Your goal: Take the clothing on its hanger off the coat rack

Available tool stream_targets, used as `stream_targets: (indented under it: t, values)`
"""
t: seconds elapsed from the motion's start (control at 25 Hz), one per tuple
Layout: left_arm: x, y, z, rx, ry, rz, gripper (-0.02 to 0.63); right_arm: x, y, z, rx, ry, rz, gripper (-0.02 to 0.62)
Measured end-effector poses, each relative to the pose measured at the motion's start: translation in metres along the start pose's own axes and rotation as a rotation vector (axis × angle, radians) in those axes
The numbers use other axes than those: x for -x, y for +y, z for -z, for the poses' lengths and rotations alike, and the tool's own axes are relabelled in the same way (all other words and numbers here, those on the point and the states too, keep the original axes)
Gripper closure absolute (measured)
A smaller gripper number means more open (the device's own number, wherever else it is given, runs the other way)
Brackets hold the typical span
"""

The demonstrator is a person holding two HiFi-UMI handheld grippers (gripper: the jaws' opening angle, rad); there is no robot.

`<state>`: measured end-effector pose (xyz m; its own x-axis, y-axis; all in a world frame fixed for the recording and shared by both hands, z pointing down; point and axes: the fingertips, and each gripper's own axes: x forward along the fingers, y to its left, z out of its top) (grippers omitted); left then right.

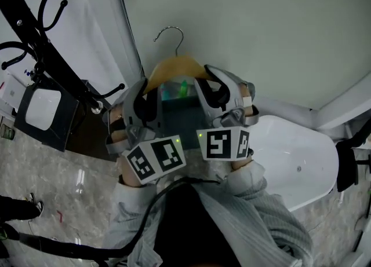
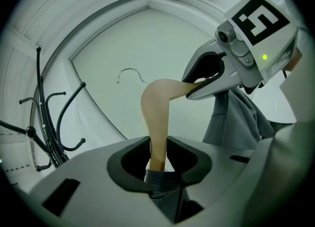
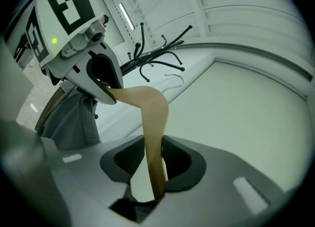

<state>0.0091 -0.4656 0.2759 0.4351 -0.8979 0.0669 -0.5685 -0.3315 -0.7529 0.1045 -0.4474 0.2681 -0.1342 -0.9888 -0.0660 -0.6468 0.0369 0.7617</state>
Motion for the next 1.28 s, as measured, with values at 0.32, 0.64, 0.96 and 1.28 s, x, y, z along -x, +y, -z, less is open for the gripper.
stream_targets:
  t: [0.32,0.64,0.96,1.28]
  values:
    - [-0.005,-0.015,0.002,-0.008,-0.005,0.032,0.500,0.003,0.006,0.017,-0.021,0.030,0.010,0.485]
    - [-0.002,-0.011,0.001,-0.016,0.009,0.017,0.500,0.002,0.007,0.014,-0.040,0.015,-0.007,0.485]
    - [0.007,-0.008,0.007,-0.023,0.025,0.003,0.500,0.005,0.013,0.007,-0.042,-0.002,-0.022,0.485]
    - [0.005,-0.019,-0.018,-0.024,-0.011,0.044,0.500,0.021,-0.008,0.012,-0.037,0.017,0.010,0.485]
